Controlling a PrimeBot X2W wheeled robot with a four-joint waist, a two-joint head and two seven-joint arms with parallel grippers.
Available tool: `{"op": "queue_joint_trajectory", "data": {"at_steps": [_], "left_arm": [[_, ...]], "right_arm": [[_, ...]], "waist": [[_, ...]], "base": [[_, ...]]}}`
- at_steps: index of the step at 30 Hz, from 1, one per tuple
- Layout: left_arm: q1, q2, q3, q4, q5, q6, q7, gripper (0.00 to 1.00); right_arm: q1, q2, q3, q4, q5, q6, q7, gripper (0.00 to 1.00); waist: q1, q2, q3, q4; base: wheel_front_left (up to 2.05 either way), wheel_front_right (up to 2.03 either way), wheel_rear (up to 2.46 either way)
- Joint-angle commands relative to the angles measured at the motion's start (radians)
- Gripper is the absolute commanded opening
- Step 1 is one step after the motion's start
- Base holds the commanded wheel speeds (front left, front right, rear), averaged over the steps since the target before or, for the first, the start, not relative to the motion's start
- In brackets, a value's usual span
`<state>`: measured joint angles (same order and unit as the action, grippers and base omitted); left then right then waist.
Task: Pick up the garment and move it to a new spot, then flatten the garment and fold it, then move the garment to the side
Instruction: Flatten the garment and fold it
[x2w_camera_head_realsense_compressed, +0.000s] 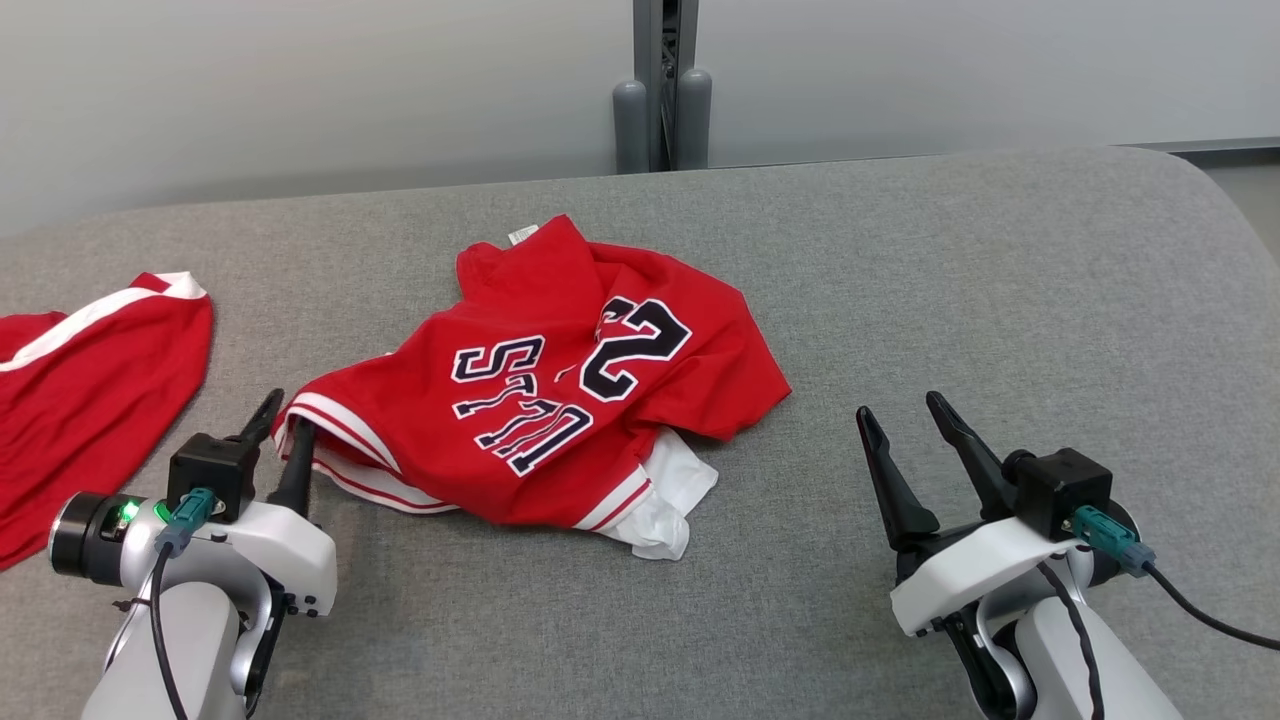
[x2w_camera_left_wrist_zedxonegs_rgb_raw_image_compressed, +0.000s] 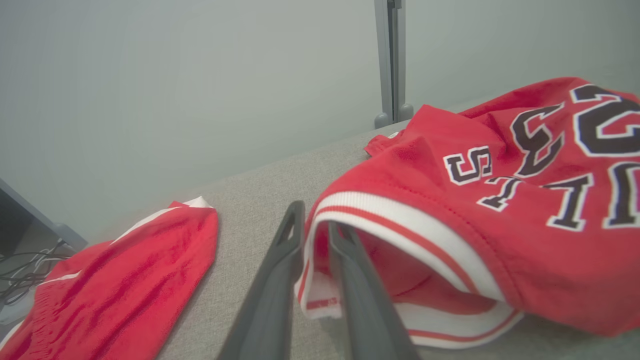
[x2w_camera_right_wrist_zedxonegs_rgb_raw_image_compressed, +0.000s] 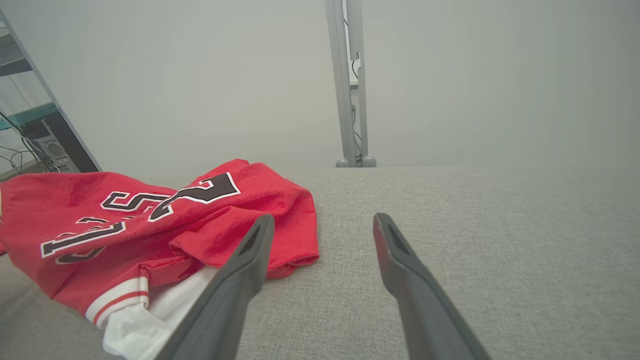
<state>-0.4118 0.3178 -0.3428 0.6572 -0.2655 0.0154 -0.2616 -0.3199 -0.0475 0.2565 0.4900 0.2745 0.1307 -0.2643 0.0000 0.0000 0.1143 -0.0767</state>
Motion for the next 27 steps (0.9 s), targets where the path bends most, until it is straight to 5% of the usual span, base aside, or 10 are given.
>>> {"op": "queue_joint_trajectory", "data": {"at_steps": [1, 13, 27], "left_arm": [[0.006, -0.003, 0.012, 0.002, -0.005, 0.008, -0.004, 1.0], [0.158, -0.069, 0.176, -0.223, 0.012, 0.093, -0.004, 1.0], [0.305, -0.149, 0.185, -0.348, 0.053, 0.051, -0.003, 1.0]], "right_arm": [[-0.011, -0.006, -0.004, 0.0, -0.002, 0.0, -0.001, 1.0], [0.003, -0.005, -0.037, -0.013, -0.017, 0.0, -0.001, 1.0], [0.015, -0.006, -0.044, -0.008, -0.024, 0.0, -0.001, 1.0]], "waist": [[0.0, 0.0, 0.003, -0.004], [0.0, 0.0, 0.01, 0.016], [0.0, 0.0, -0.009, 0.057]], "base": [[0.0, 0.0, 0.0], [0.0, 0.0, 0.0], [0.0, 0.0, 0.0]]}}
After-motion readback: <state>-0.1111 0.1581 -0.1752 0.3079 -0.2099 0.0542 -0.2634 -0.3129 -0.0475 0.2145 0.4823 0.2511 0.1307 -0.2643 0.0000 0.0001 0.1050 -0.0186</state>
